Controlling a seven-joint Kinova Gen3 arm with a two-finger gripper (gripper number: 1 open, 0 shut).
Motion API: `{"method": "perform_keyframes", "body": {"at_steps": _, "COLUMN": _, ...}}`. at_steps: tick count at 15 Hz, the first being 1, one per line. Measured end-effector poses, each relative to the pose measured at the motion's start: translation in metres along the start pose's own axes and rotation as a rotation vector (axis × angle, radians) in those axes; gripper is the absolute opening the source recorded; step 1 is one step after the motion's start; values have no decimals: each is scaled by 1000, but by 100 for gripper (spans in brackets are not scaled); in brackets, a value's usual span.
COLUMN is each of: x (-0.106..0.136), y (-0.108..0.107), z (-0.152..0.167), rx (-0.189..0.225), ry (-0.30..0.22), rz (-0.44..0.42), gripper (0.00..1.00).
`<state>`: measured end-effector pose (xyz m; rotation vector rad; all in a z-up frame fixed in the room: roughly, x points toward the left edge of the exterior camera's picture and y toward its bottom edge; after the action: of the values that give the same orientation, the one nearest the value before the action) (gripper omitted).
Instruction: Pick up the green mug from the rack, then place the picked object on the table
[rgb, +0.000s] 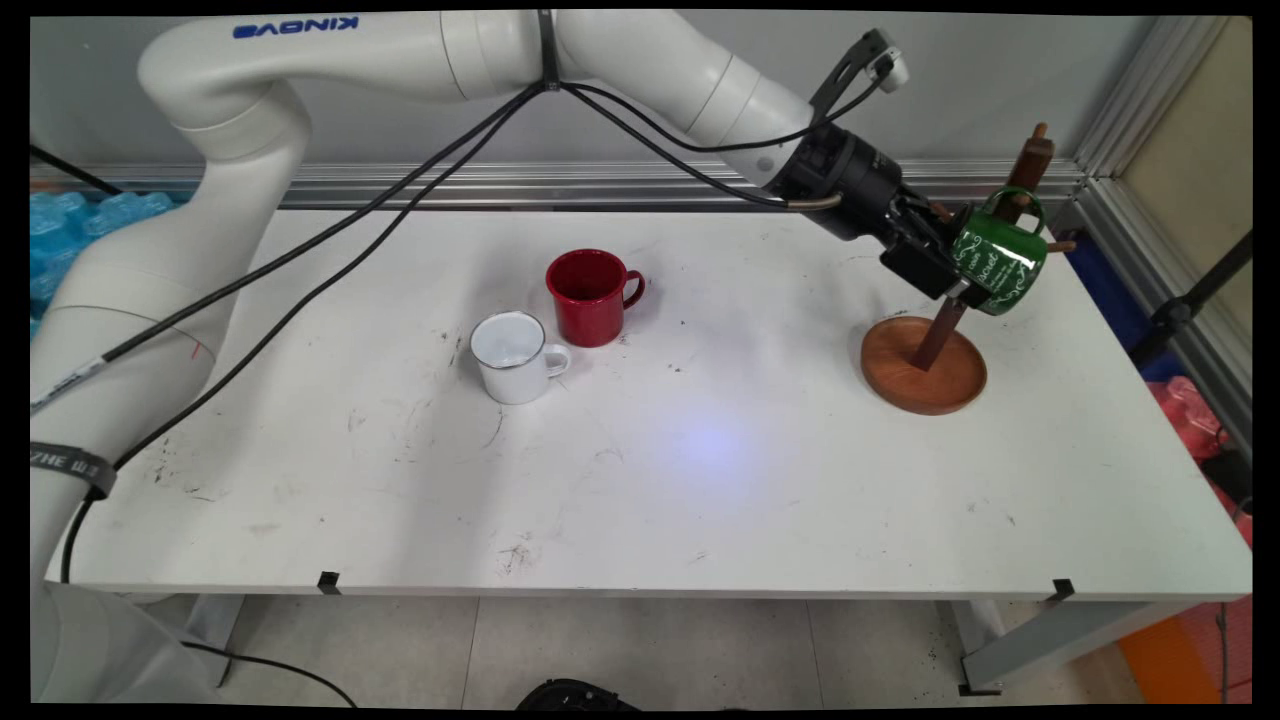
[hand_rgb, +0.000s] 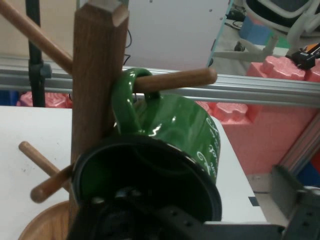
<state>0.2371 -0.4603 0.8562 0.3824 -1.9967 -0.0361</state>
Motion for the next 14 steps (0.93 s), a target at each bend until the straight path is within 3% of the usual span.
{"method": "perform_keyframes", "body": {"at_steps": 1, "x": 0, "y": -1, "z": 1, "rx": -1, "ry": 2, "rz": 0, "gripper": 100}}
{"method": "perform_keyframes", "body": {"at_steps": 2, "x": 0, "y": -1, "z": 2, "rx": -2, "ry": 4, "rz": 1, "gripper": 0}}
{"method": "perform_keyframes", "body": {"at_steps": 14, "x": -3, "y": -2, "z": 3, "rx": -19, "ry": 5, "rz": 1, "gripper": 0}}
